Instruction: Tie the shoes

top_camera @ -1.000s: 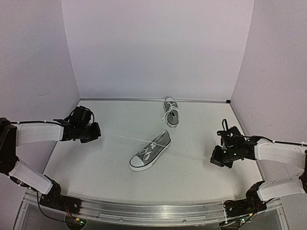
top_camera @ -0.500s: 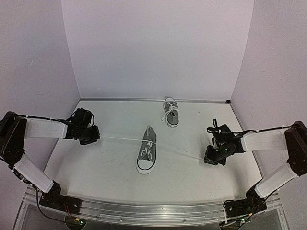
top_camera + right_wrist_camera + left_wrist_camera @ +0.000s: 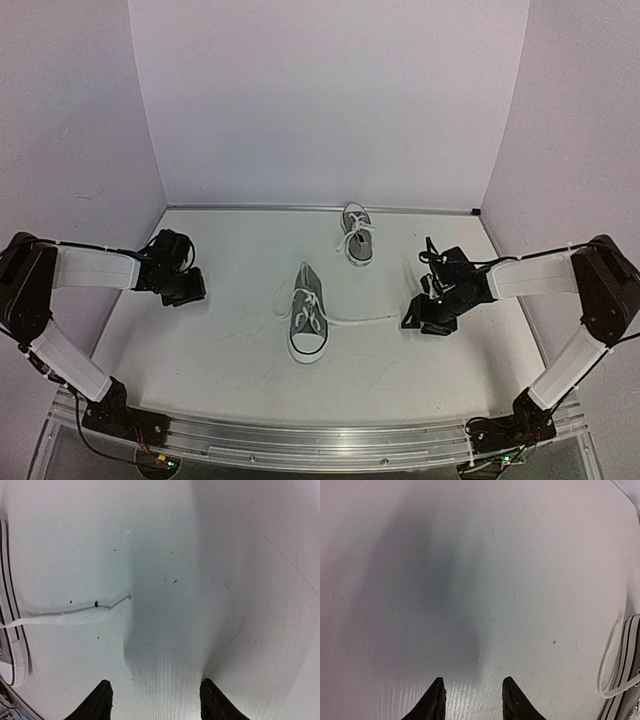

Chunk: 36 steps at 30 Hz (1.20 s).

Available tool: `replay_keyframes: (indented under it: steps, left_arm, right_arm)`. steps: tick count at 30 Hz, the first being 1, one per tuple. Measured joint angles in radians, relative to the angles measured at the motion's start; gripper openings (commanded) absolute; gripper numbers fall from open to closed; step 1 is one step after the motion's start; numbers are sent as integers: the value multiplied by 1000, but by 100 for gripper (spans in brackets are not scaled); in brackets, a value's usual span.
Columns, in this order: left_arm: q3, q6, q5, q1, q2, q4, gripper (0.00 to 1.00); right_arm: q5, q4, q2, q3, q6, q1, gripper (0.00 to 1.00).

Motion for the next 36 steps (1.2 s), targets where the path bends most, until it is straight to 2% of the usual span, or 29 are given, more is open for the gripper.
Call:
replay_keyframes:
  steps: [4,7,9,12,16,22,25,30,36]
  left_arm:
    - [0,-20,-43,2,9,-39,67]
    - [0,-26,-71,4,8,-61,86]
    - [-5,-6,-70,4,-5,-54,92]
    - [-25,55,-28,6,-51,-20,93]
    - [-42,190,106,3,-114,81,86]
    - [-68,396,298,-72,-123,298,64]
    - [-29,476,368,-118,-48,330,59]
    - [120,596,472,-179,155,325,43]
    - [213,654,588,-189,277,321,33]
  right_arm:
    - [2,-29,-39,0,-13,0,69]
    - [14,-51,-87,0,-21,0,84]
    - [24,-66,-135,0,-40,0,88]
    - [29,-75,-213,0,-70,0,92]
    - [7,-74,-299,9,-124,0,95]
    - [-45,-48,-341,53,-190,0,95]
    - [-77,-43,-318,73,-209,0,94]
    - [-125,-41,-247,87,-220,0,92]
    - [-142,-42,-234,87,-219,0,92]
